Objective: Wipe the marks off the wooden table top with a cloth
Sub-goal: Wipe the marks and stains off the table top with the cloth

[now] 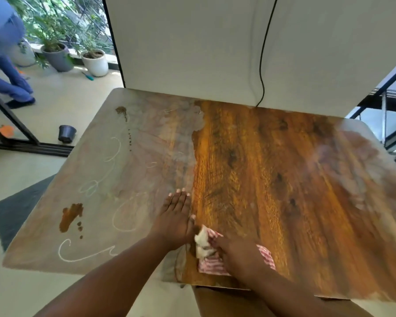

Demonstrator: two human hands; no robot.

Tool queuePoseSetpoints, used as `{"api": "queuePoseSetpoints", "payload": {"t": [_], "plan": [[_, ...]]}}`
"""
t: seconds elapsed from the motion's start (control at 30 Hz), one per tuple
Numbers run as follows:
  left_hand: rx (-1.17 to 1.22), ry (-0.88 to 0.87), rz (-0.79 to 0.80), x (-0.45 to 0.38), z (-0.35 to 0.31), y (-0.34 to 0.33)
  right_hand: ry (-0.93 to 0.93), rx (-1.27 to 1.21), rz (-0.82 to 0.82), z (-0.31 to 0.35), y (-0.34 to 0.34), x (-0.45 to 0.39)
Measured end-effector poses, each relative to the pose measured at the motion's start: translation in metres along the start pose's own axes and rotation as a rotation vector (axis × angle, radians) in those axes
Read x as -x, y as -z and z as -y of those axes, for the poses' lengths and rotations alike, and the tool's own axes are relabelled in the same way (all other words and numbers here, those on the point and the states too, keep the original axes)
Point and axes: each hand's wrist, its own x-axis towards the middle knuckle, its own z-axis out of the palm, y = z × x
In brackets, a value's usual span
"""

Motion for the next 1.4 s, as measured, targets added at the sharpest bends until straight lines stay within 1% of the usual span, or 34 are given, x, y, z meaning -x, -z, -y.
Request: {"api": "queuePoseSetpoints", "payload": {"t": [0.1,0.17,0.23,0.33,0.4,0.53,0.77,0.83,0.9,1.0,1.07,1.17,1.23,1.3,1.4], "plan": [[-0.009,0.051,-0.031,-0.005,0.004,0.005,-0.065,-0.019,-0.012,-0.026,0.013,-0.003],[-0.020,0.090,-0.026,-0.005,0.008,0.007,-0.110,-0.023,-0.041,-0.026,0.021,-0.017],[-0.041,0.117,-0.019,0.001,0.011,0.008,-0.065,-0.056,-0.044,-0.013,0.020,-0.017],[-0.074,0.125,-0.018,0.013,0.013,0.005,0.085,-0.108,0.090,-0.002,0.006,0.008],[-0.076,0.132,-0.005,0.021,0.013,0.002,0.118,-0.109,0.141,-0.003,0.003,0.019],[-0.089,0.149,-0.002,0.029,0.012,-0.001,0.144,-0.077,0.131,0.000,0.003,0.024],[-0.108,0.100,-0.010,0.020,0.001,0.002,0.231,-0.046,0.094,0.045,-0.002,0.009],[-0.114,0.084,-0.014,0.018,0.000,0.003,0.225,-0.038,0.102,0.040,-0.004,0.016],[-0.110,0.069,-0.019,0.018,0.003,0.006,0.200,-0.022,0.134,0.020,-0.002,0.027],[-0.109,0.059,-0.021,0.023,0.015,0.011,0.173,0.022,0.187,-0.010,0.003,0.039],[-0.122,0.074,-0.037,0.030,0.028,0.015,0.147,0.045,0.199,-0.013,0.006,0.039],[-0.153,0.079,-0.030,0.042,0.049,0.019,0.138,0.030,0.175,0.012,0.006,0.022],[-0.161,0.097,-0.022,0.051,0.062,0.018,0.159,-0.034,0.120,0.046,0.000,0.000],[-0.150,0.109,-0.009,0.059,0.071,0.016,0.186,-0.027,0.063,0.086,-0.013,-0.020],[-0.160,0.102,0.004,0.066,0.083,0.014,0.246,-0.005,0.089,0.123,-0.022,-0.026]]}}
